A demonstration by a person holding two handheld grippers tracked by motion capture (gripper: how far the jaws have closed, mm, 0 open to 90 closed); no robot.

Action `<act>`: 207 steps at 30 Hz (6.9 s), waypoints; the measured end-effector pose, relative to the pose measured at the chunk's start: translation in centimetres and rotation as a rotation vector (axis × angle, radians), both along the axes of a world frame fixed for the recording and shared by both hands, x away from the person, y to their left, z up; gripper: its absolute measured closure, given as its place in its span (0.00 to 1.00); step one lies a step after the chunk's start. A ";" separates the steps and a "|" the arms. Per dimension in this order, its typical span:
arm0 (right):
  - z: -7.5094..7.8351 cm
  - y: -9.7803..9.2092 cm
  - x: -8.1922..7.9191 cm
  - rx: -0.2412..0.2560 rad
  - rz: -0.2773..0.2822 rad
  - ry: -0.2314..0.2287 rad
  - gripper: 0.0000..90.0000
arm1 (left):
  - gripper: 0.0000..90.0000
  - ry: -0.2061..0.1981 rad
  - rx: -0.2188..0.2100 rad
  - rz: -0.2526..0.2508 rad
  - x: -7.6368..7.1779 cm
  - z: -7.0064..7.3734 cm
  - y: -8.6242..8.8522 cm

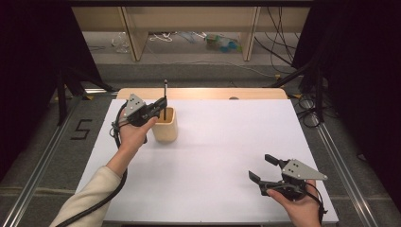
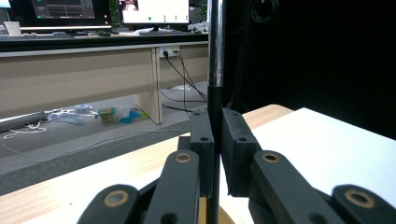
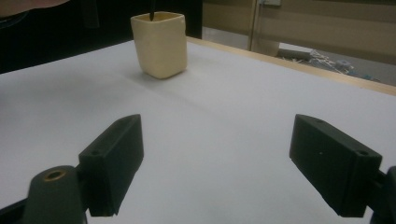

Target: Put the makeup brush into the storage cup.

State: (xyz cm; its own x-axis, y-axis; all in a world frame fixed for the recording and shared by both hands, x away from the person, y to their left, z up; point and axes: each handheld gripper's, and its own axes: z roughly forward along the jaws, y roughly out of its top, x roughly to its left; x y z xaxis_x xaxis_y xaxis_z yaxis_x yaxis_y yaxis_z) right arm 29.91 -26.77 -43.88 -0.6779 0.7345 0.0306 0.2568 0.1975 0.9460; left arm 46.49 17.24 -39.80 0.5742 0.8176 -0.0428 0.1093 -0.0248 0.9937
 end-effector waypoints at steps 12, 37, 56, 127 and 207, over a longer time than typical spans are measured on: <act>0.0 -0.1 0.1 -0.009 -0.001 -0.027 0.21 | 0.93 0.001 0.004 0.000 0.2 -0.3 0.0; -0.1 0.0 0.0 0.008 0.012 0.006 0.21 | 0.93 0.016 0.016 0.002 0.5 -1.1 -0.1; -0.1 0.0 0.0 0.005 0.014 0.007 0.21 | 0.93 0.021 0.021 0.010 0.7 -1.7 0.0; -0.1 0.1 0.1 0.005 0.018 0.007 0.21 | 0.93 0.048 0.042 0.026 1.3 -3.6 0.2; -0.1 0.1 0.0 -0.009 0.012 0.005 0.21 | 0.37 0.051 0.021 -0.020 1.5 -3.0 0.8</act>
